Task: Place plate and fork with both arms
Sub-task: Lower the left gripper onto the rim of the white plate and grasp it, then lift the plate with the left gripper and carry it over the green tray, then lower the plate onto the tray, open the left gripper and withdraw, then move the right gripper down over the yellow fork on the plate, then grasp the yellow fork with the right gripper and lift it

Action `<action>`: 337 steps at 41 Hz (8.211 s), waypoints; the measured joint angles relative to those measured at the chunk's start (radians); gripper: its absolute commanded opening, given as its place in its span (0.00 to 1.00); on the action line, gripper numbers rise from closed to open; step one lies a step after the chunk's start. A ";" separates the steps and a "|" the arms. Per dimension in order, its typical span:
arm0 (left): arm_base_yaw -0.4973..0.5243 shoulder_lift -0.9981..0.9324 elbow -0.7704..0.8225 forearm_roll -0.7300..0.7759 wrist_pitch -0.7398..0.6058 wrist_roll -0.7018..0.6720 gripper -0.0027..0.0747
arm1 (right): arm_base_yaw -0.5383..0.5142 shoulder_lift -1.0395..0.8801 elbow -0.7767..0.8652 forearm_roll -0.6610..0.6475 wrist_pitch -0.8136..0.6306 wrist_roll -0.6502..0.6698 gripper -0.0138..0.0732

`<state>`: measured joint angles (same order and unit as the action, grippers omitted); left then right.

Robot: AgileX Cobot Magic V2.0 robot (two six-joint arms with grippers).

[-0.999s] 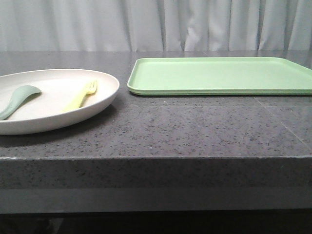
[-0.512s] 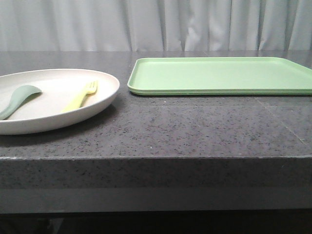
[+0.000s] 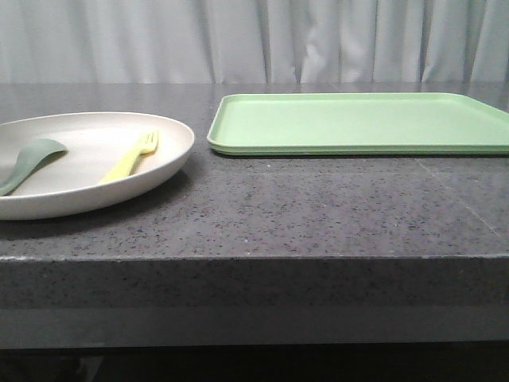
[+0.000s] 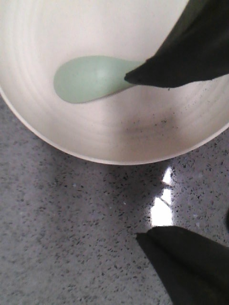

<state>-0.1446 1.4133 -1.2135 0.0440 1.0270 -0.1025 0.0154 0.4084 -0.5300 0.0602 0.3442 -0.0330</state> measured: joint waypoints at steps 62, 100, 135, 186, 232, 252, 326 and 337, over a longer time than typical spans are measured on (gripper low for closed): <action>-0.002 0.218 -0.044 -0.034 0.003 -0.012 0.01 | 0.000 0.000 0.000 0.000 -0.011 0.000 0.89; 0.128 0.100 -0.066 -0.648 -0.029 0.339 0.01 | 0.000 0.001 0.000 0.000 0.003 0.000 0.89; -0.323 1.001 -1.335 -0.502 0.191 -0.094 0.03 | 0.000 0.001 0.000 0.000 0.007 0.000 0.89; -0.323 1.061 -1.665 -0.436 0.236 -0.164 0.01 | 0.000 0.001 0.000 0.000 0.007 0.000 0.89; -0.305 0.212 -0.520 -0.044 0.114 -0.007 0.01 | 0.000 0.001 0.000 0.000 0.007 0.000 0.89; -0.305 -0.478 0.355 -0.044 -0.596 0.000 0.01 | 0.000 0.001 0.000 0.000 0.007 0.000 0.89; -0.305 -0.920 0.714 -0.044 -0.761 0.001 0.01 | 0.132 1.491 -1.078 -0.004 0.508 0.186 0.89; -0.305 -0.920 0.714 -0.044 -0.761 0.001 0.01 | 0.132 1.510 -1.078 -0.004 0.498 0.190 0.66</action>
<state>-0.4494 0.4934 -0.4995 0.0000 0.2660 -0.1011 0.1471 1.9186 -1.6083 0.0566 0.8425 0.1572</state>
